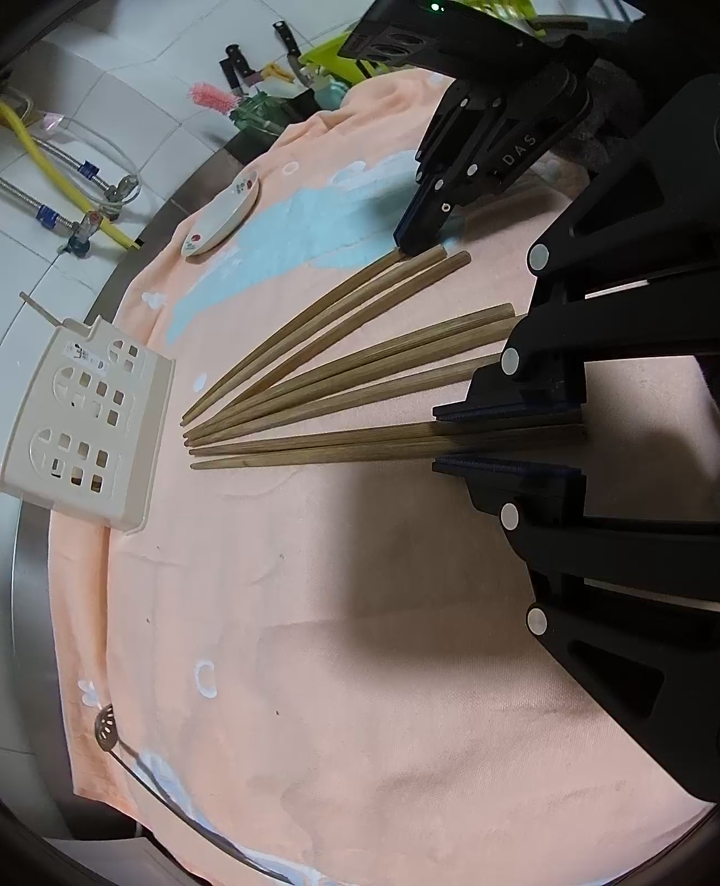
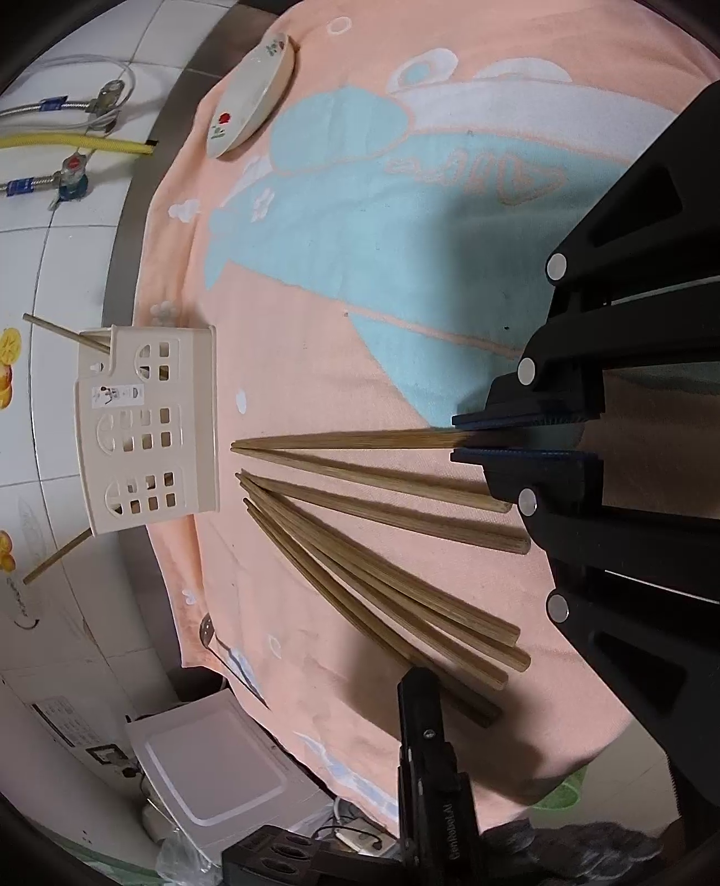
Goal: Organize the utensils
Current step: 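Close the left gripper on a chopstick while the right gripper grasps another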
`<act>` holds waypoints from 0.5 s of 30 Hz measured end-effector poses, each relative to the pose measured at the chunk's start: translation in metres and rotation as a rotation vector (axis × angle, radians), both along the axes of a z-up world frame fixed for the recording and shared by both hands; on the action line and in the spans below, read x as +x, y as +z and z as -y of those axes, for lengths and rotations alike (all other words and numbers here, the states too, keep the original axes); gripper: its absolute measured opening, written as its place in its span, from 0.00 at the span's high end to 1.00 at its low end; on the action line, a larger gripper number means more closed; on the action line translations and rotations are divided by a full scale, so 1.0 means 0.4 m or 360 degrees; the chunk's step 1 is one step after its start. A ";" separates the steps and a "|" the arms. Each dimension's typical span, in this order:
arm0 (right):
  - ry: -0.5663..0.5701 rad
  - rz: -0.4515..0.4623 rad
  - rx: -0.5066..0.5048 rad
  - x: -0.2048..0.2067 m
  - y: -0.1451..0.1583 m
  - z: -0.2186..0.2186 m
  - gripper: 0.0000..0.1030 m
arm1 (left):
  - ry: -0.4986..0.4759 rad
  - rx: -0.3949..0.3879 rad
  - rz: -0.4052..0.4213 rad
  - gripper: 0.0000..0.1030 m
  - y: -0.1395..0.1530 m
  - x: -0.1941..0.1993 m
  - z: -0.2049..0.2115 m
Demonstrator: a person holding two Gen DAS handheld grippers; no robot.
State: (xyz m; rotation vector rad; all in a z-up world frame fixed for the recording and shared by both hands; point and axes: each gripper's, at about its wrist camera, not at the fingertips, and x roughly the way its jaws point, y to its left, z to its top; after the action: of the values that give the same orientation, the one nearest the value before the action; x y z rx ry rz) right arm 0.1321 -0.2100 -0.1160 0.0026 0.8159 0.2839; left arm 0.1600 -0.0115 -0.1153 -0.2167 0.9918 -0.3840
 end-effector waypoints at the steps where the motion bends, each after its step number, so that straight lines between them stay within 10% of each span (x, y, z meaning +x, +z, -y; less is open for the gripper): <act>1: 0.0006 0.0005 -0.0012 0.001 0.000 0.000 0.94 | 0.0009 -0.0001 -0.0004 0.88 0.000 0.001 -0.003; 15: 0.0010 0.0049 -0.0106 0.012 -0.004 -0.010 0.93 | 0.0021 0.0200 0.0044 0.88 0.006 -0.008 0.024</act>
State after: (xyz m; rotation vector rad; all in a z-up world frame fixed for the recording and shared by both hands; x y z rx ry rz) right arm 0.1369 -0.2058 -0.1177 -0.0665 0.7943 0.2618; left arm 0.1570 -0.0213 -0.1129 -0.1042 0.9832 -0.3109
